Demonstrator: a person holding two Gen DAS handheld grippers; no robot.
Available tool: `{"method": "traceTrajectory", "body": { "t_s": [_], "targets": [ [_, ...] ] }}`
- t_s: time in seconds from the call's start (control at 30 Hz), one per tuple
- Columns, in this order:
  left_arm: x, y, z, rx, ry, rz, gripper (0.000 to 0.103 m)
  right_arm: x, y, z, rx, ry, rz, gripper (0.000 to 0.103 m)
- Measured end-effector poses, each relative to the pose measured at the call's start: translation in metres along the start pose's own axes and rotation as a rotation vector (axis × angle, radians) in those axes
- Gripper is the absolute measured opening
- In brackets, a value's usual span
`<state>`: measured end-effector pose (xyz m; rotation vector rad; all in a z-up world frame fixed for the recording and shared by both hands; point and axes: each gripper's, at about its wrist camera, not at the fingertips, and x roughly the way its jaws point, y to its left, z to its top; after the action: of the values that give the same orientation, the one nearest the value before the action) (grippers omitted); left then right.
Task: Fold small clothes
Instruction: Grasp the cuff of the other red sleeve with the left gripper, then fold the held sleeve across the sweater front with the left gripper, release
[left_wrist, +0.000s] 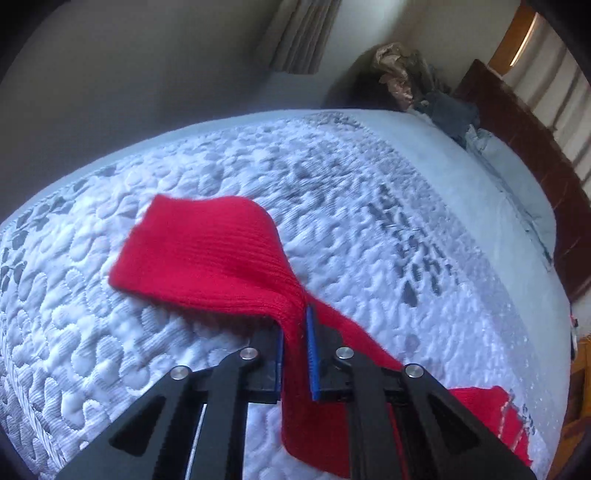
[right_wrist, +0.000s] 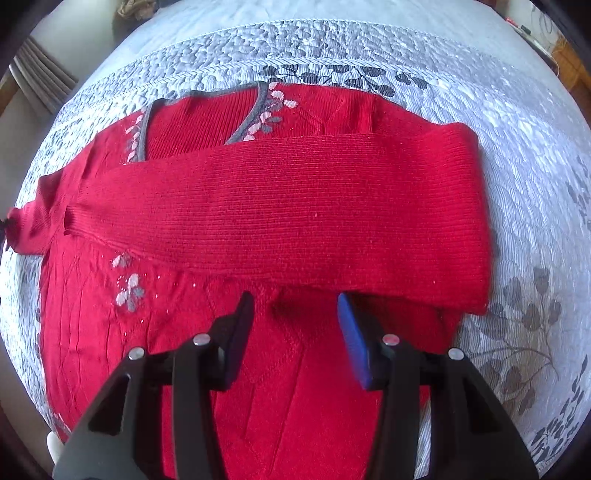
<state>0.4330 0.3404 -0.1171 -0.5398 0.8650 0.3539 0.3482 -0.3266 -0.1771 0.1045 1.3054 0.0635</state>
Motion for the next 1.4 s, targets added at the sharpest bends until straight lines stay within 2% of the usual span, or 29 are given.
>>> {"method": "traceTrajectory", "body": {
  "t_s": [0.1,0.27,0.4,0.6,0.77,0.9,1.0,1.07,1.17,1.27,1.33,1.37,1.4],
  "targets": [
    [-0.026,-0.035,-0.005,0.078,-0.054,-0.081,0.01,-0.008,-0.002,-0.003,0.0,-0.015,0.014,0.048],
    [-0.063,-0.102,-0.025,0.193,-0.07,-0.215,0.01,-0.026,-0.003,-0.011,-0.018,-0.06,0.002,0.048],
    [-0.084,-0.162,-0.058,0.302,-0.052,-0.313,0.01,-0.036,-0.006,-0.018,-0.019,-0.072,0.013,0.048],
    [-0.097,-0.248,-0.128,0.455,-0.01,-0.418,0.01,-0.046,-0.017,-0.033,-0.019,-0.091,0.018,0.048],
    [-0.094,-0.303,-0.189,0.536,0.03,-0.459,0.01,-0.052,-0.026,-0.046,-0.016,-0.104,0.016,0.049],
    [-0.081,-0.345,-0.24,0.577,0.105,-0.499,0.01,-0.052,-0.035,-0.054,-0.01,-0.099,0.02,0.049],
    [-0.063,-0.367,-0.276,0.617,0.173,-0.496,0.01,-0.052,-0.044,-0.057,0.009,-0.096,0.023,0.049],
    [-0.05,-0.374,-0.293,0.645,0.221,-0.481,0.011,-0.051,-0.05,-0.058,0.027,-0.089,0.036,0.049],
    [-0.022,-0.375,-0.32,0.704,0.335,-0.426,0.012,-0.047,-0.052,-0.059,0.041,-0.072,0.057,0.049],
    [-0.024,-0.364,-0.328,0.729,0.389,-0.411,0.016,-0.042,-0.049,-0.06,0.032,-0.058,0.057,0.051],
    [-0.047,-0.349,-0.322,0.736,0.383,-0.454,0.037,-0.041,-0.046,-0.06,0.023,-0.056,0.062,0.051],
    [-0.06,-0.342,-0.317,0.739,0.37,-0.472,0.065,-0.041,-0.044,-0.06,0.02,-0.056,0.061,0.051],
    [-0.078,-0.326,-0.306,0.735,0.322,-0.491,0.074,-0.041,-0.042,-0.059,0.019,-0.055,0.058,0.051]
  ]
}}
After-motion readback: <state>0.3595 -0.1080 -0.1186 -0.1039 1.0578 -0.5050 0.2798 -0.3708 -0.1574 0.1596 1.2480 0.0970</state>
